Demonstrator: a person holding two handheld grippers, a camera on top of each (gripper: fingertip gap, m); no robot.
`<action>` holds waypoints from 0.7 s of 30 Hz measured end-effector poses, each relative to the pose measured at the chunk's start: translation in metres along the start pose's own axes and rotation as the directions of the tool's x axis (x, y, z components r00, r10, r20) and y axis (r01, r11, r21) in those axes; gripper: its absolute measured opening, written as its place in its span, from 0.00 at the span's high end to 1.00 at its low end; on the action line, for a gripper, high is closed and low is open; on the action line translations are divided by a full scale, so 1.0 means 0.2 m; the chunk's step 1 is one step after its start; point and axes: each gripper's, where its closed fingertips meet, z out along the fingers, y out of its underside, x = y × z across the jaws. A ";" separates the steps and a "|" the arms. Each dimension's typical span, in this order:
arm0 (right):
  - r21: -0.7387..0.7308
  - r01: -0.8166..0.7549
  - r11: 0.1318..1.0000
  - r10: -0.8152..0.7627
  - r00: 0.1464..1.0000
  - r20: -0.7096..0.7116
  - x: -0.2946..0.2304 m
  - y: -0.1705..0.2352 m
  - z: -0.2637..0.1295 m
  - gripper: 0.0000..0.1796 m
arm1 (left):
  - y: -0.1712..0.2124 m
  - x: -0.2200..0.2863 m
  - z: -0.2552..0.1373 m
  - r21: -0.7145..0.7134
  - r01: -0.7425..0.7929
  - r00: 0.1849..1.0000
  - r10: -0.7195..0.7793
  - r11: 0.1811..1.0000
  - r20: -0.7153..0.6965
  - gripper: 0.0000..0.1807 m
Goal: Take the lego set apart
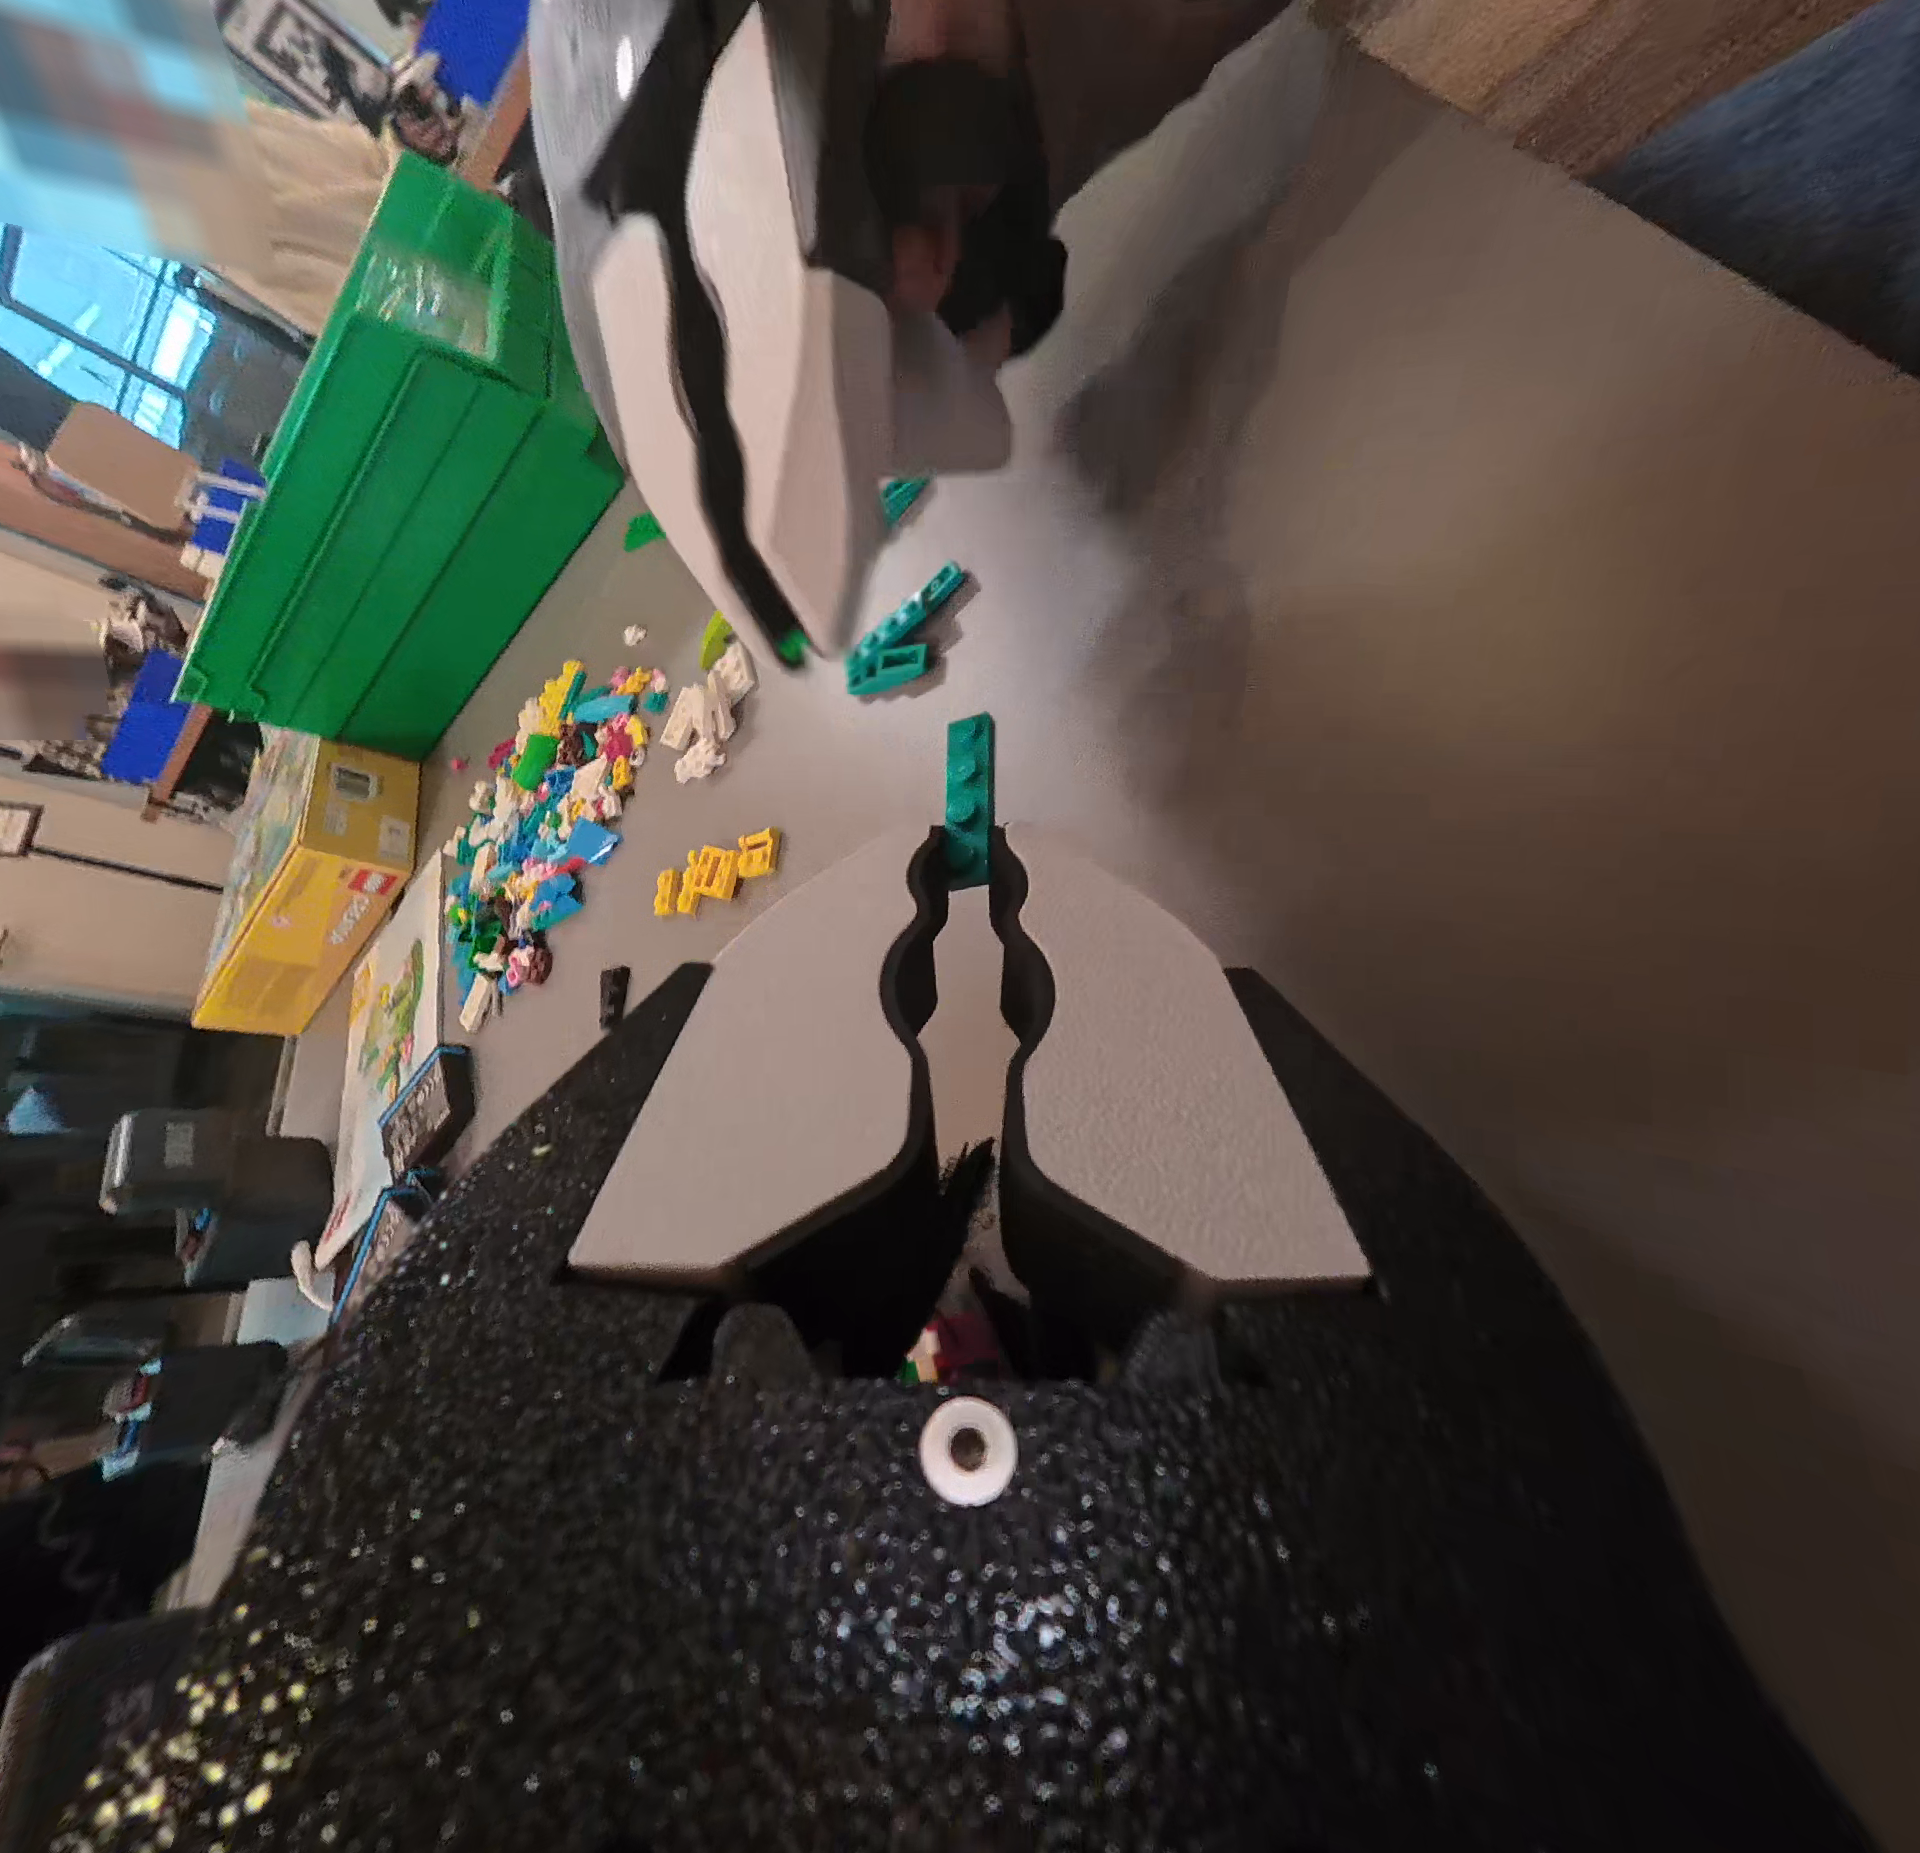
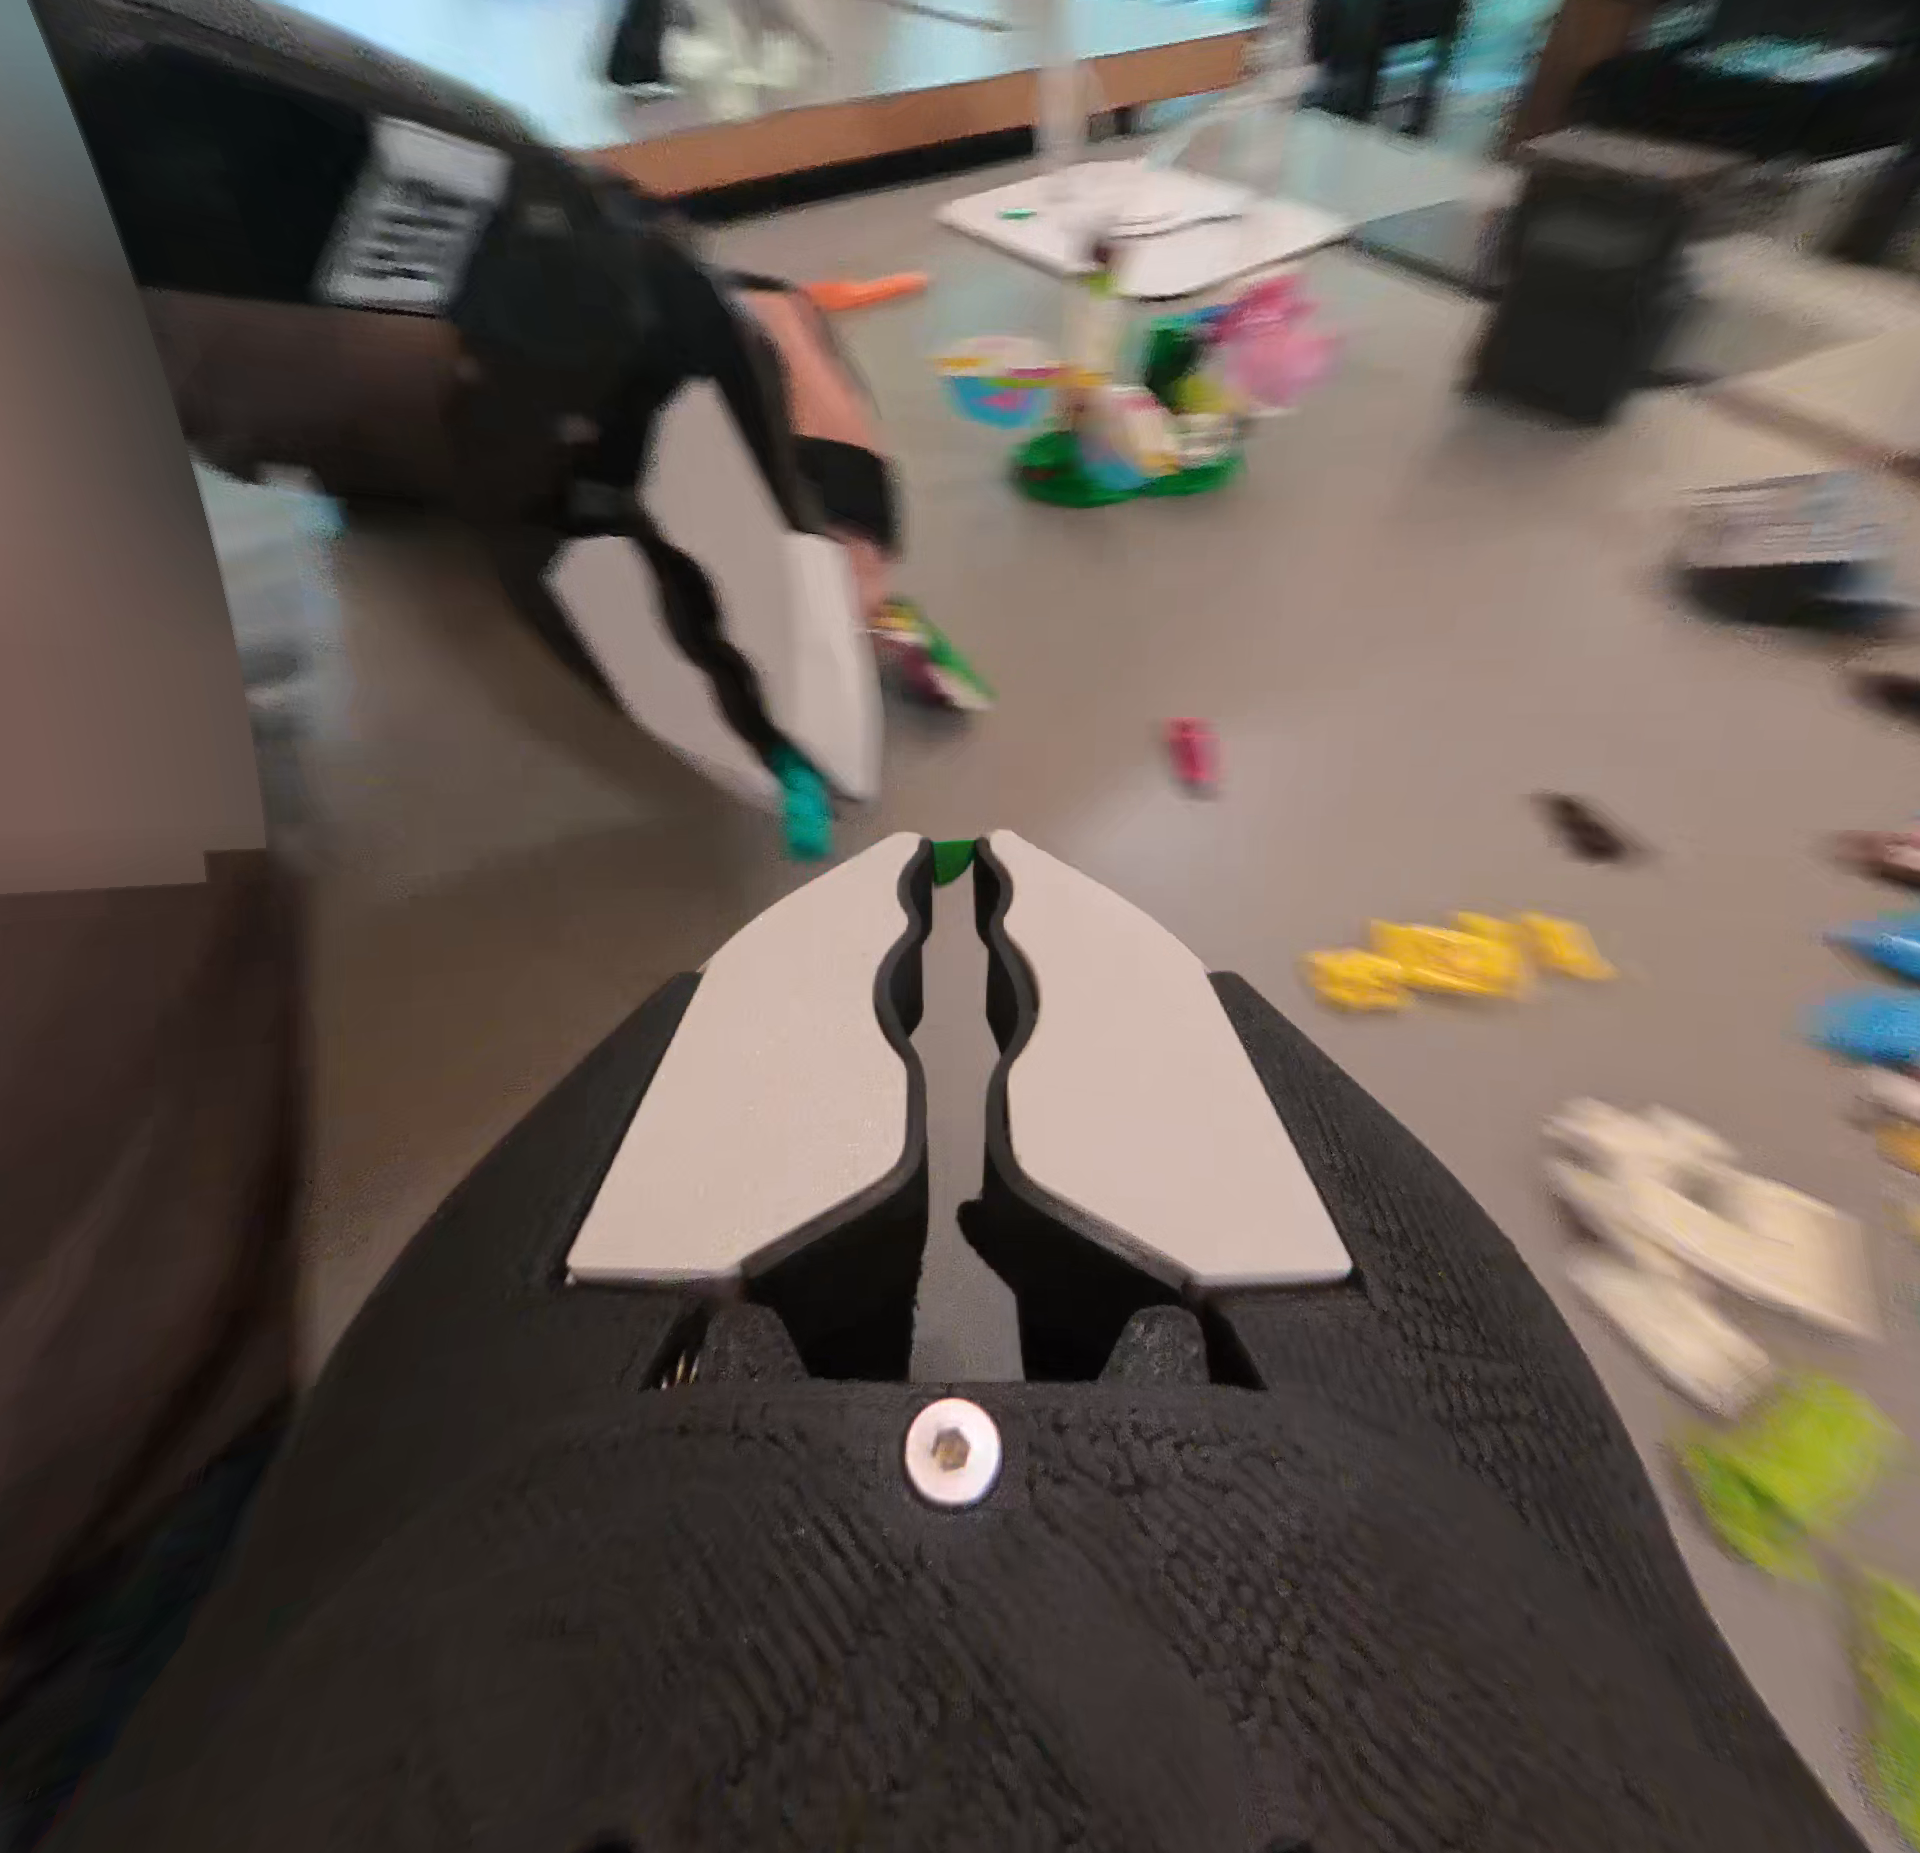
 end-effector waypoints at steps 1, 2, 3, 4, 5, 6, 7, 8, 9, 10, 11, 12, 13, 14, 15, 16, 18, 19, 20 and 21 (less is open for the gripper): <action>-0.010 0.031 0.999 -0.032 0.990 -0.134 0.11 0.00 -0.07 0.97 | 0.01 -0.01 0.00 -0.008 0.015 1.000 -0.015 1.000 0.012 0.96; -0.042 0.041 0.998 -0.052 0.952 -0.300 0.25 0.00 -0.18 0.97 | 0.01 -0.03 0.00 -0.012 0.031 0.999 -0.031 0.999 0.023 0.96; -0.085 0.020 0.996 -0.058 0.878 -0.475 0.42 0.02 -0.31 0.97 | 0.01 -0.04 0.00 -0.012 0.048 0.998 -0.048 0.999 0.031 0.96; -0.117 -0.029 0.993 -0.050 0.787 -0.615 0.56 0.06 -0.46 0.97 | 0.01 -0.05 0.00 -0.011 0.064 0.997 -0.064 0.998 0.039 0.96; -0.135 -0.096 0.986 -0.026 0.714 -0.700 0.66 0.10 -0.57 0.97 | 0.00 -0.06 0.00 -0.009 0.077 0.996 -0.076 0.997 0.044 0.96; -0.156 -0.164 0.974 -0.005 0.675 -0.738 0.73 0.15 -0.65 0.97 | 0.00 -0.06 0.00 -0.007 0.086 0.995 -0.086 0.996 0.053 0.96; -0.192 -0.214 0.958 -0.005 0.655 -0.755 0.79 0.20 -0.69 0.97 | 0.01 -0.07 0.01 -0.006 0.093 0.994 -0.093 0.996 0.056 0.96; -0.244 -0.248 0.938 -0.032 0.638 -0.769 0.85 0.26 -0.73 0.97 | 0.01 -0.07 0.01 -0.003 0.098 0.994 -0.098 0.995 0.057 0.96; -0.302 -0.273 0.914 -0.066 0.633 -0.771 0.91 0.32 -0.75 0.97 | 0.01 -0.07 0.00 -0.001 0.104 0.993 -0.104 0.995 0.061 0.96; -0.336 -0.295 0.894 -0.075 0.643 -0.762 0.96 0.37 -0.76 0.97 | 0.01 -0.07 0.00 -0.001 0.109 0.992 -0.109 0.994 0.060 0.96; -0.339 -0.320 0.885 -0.051 0.655 -0.754 1.00 0.40 -0.76 0.97 | 0.01 -0.08 0.00 -0.003 0.117 0.991 -0.116 0.993 0.058 0.96; -0.320 -0.347 0.881 -0.005 0.671 -0.742 1.02 0.42 -0.74 0.97 | 0.01 -0.08 0.00 -0.003 0.123 0.991 -0.123 0.992 0.056 0.96; -0.303 -0.370 0.878 0.035 0.681 -0.732 1.04 0.42 -0.73 0.97 | 0.01 -0.08 -0.01 -0.002 0.128 0.990 -0.128 0.992 0.052 0.96; -0.307 -0.380 0.872 0.045 0.688 -0.724 1.06 0.42 -0.72 0.96 | 0.01 -0.08 -0.01 0.001 0.134 0.990 -0.134 0.991 0.051 0.96; -0.331 -0.379 0.864 0.031 0.696 -0.717 1.07 0.43 -0.72 0.92 | 0.02 -0.08 -0.01 0.004 0.139 0.989 -0.139 0.990 0.053 0.96; -0.354 -0.375 0.857 0.014 0.704 -0.710 1.09 0.44 -0.72 0.90 | 0.02 -0.09 -0.01 0.005 0.146 0.988 -0.146 0.989 0.054 0.96; -0.356 -0.359 0.863 0.021 0.728 -0.685 1.09 0.43 -0.71 0.85 | 0.03 -0.10 -0.02 0.009 0.168 0.984 -0.168 0.986 0.060 0.96; -0.348 -0.342 0.873 0.017 0.734 -0.679 1.09 0.41 -0.71 0.83 | 0.03 -0.11 -0.02 0.015 0.179 0.982 -0.179 0.984 0.062 0.96; -0.348 -0.319 0.881 -0.001 0.737 -0.676 1.08 0.40 -0.71 0.82 | 0.03 -0.11 -0.02 0.020 0.189 0.980 -0.190 0.982 0.063 0.96; -0.352 -0.290 0.890 -0.026 0.738 -0.675 1.07 0.38 -0.72 0.81 | 0.03 -0.12 -0.02 0.027 0.197 0.978 -0.198 0.980 0.065 0.96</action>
